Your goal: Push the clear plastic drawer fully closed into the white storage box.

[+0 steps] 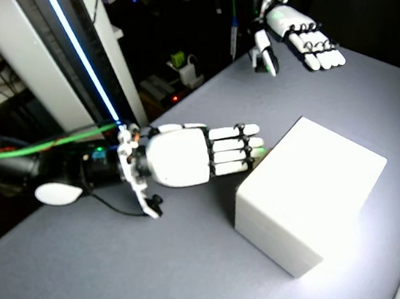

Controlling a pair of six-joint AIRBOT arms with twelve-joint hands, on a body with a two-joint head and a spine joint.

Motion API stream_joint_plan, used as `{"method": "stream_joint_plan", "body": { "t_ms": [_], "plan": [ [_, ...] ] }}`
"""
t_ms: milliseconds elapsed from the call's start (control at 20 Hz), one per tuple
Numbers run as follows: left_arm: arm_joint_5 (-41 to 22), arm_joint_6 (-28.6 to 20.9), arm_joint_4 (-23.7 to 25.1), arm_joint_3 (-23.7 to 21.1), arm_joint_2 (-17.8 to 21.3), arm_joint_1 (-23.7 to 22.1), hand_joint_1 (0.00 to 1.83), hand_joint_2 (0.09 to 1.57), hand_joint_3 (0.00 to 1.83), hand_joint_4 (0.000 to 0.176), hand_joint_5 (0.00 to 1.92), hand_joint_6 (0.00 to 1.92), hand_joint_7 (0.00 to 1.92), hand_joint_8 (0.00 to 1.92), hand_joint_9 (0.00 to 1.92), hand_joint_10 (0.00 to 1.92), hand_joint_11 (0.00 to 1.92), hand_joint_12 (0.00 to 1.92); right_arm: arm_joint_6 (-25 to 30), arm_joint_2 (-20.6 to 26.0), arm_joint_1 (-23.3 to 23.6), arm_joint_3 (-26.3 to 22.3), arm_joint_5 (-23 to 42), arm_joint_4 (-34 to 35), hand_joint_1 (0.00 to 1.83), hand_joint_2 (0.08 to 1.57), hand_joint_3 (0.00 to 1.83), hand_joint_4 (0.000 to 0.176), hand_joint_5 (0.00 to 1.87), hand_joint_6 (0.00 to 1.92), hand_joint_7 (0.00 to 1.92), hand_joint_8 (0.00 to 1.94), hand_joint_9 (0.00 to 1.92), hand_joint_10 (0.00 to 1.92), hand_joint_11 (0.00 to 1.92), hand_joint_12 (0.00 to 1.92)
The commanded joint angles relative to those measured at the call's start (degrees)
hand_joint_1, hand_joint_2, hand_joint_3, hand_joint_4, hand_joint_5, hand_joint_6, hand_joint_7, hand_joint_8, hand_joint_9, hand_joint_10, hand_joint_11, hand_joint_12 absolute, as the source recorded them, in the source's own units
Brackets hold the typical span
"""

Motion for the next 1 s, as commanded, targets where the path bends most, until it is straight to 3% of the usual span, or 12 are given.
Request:
{"method": "stream_joint_plan", "body": {
  "t_ms": [0, 50, 100, 250, 400, 500, 550, 600, 700, 800, 900, 950],
  "plan": [
    [-7.70, -0.35, -1.11, 0.02, 0.32, 0.14, 0.51, 1.44, 0.00, 0.019, 0.00, 0.00, 0.00, 0.00, 0.00, 0.00, 0.00, 0.00, 1.27, 0.61, -0.16, -0.39, 8.63, -0.22, 0.17, 1.35, 0.00, 0.013, 0.00, 0.00, 0.00, 0.00, 0.00, 0.00, 0.04, 0.03],
    [-8.03, -0.36, -1.44, -0.07, 0.32, 0.51, 0.53, 1.44, 0.00, 0.013, 0.00, 0.00, 0.00, 0.00, 0.00, 0.00, 0.00, 0.00, 1.88, 1.10, -0.56, -1.00, 9.38, -0.98, 0.18, 1.36, 0.00, 0.020, 0.00, 0.00, 0.00, 0.00, 0.01, 0.00, 0.05, 0.03],
    [-8.46, -0.37, -1.69, -0.18, 0.35, 0.84, 0.54, 1.44, 0.00, 0.002, 0.00, 0.00, 0.00, 0.00, 0.00, 0.00, 0.00, 0.00, 1.99, 1.47, -0.67, -1.70, 9.85, -1.62, 0.19, 1.36, 0.00, 0.000, 0.01, 0.00, 0.00, 0.00, 0.02, 0.00, 0.01, 0.14],
    [-9.57, -0.80, -2.28, -0.39, 0.44, 1.57, 0.56, 1.44, 0.00, 0.006, 0.00, 0.00, 0.00, 0.00, 0.00, 0.00, 0.00, 0.00, 4.08, 4.38, -2.41, -3.99, 12.08, -3.77, 0.25, 1.37, 0.00, 0.000, 0.02, 0.00, 0.00, 0.00, 0.09, 0.01, 0.00, 0.26],
    [-10.15, -0.80, -2.38, -0.65, 0.58, 1.76, 0.53, 1.45, 0.00, 0.008, 0.00, 0.00, 0.00, 0.00, 0.00, 0.00, 0.00, 0.00, 6.10, 8.32, -6.54, -6.41, 16.87, -2.70, 0.22, 1.36, 0.00, 0.000, 0.06, 0.01, 0.00, 0.00, 0.08, 0.00, 0.00, 0.55],
    [-11.60, -0.80, -2.77, -1.03, 0.84, 2.61, 0.48, 1.46, 0.00, 0.006, 0.00, 0.00, 0.00, 0.00, 0.00, 0.00, 0.00, 0.00, 5.99, 11.61, -9.52, -8.42, 20.28, -0.53, 0.21, 1.37, 0.00, 0.000, 0.06, 0.00, 0.00, 0.00, 0.04, 0.01, 0.00, 0.41],
    [-12.24, -0.80, -3.02, -1.22, 0.96, 2.99, 0.49, 1.45, 0.00, 0.003, 0.00, 0.00, 0.00, 0.00, 0.00, 0.00, 0.00, 0.00, 5.36, 13.14, -10.83, -9.32, 21.98, 0.94, 0.22, 1.37, 0.00, 0.000, 0.01, 0.00, 0.00, 0.00, 0.01, 0.00, 0.00, 0.15],
    [-12.98, -0.80, -3.28, -1.37, 1.03, 3.31, 0.51, 1.44, 0.00, 0.001, 0.00, 0.00, 0.00, 0.00, 0.00, 0.00, 0.00, 0.00, 3.99, 14.77, -12.13, -10.43, 23.60, 2.63, 0.24, 1.36, 0.00, 0.000, 0.01, 0.00, 0.00, 0.00, 0.00, 0.00, 0.00, 0.03],
    [-13.80, -0.79, -3.43, -1.51, 1.11, 3.49, 0.46, 1.42, 0.00, 0.000, 0.00, 0.00, 0.00, 0.00, 0.00, 0.00, 0.00, 0.00, 0.11, 17.96, -14.78, -12.48, 26.53, 6.69, 0.18, 1.37, 0.00, 0.000, 0.00, 0.00, 0.00, 0.00, 0.00, 0.00, 0.00, 0.00],
    [-14.11, -0.78, -3.43, -1.54, 1.14, 3.49, 0.37, 1.36, 0.00, 0.040, 0.00, 0.00, 0.00, 0.00, 0.00, 0.00, 0.00, 0.00, -2.41, 20.55, -18.01, -13.74, 30.48, 11.39, 0.13, 1.34, 0.00, 0.004, 0.00, 0.00, 0.00, 0.00, 0.00, 0.00, 0.00, 0.00],
    [-14.35, -0.78, -3.42, -1.56, 1.21, 3.49, 0.32, 1.34, 0.00, 0.049, 0.00, 0.00, 0.00, 0.00, 0.00, 0.00, 0.00, 0.00, -4.51, 22.48, -21.46, -14.59, 34.68, 16.05, 0.04, 1.35, 0.00, 0.000, 0.00, 0.00, 0.00, 0.00, 0.00, 0.00, 0.00, 0.00],
    [-14.56, -0.77, -3.41, -1.56, 1.24, 3.48, 0.14, 1.30, 0.00, 0.047, 0.00, 0.00, 0.00, 0.00, 0.00, 0.00, 0.00, 0.00, -5.20, 23.08, -23.44, -14.80, 36.58, 18.05, 0.00, 1.34, 0.00, 0.000, 0.00, 0.00, 0.00, 0.00, 0.00, 0.00, 0.00, 0.00]
  ]
}}
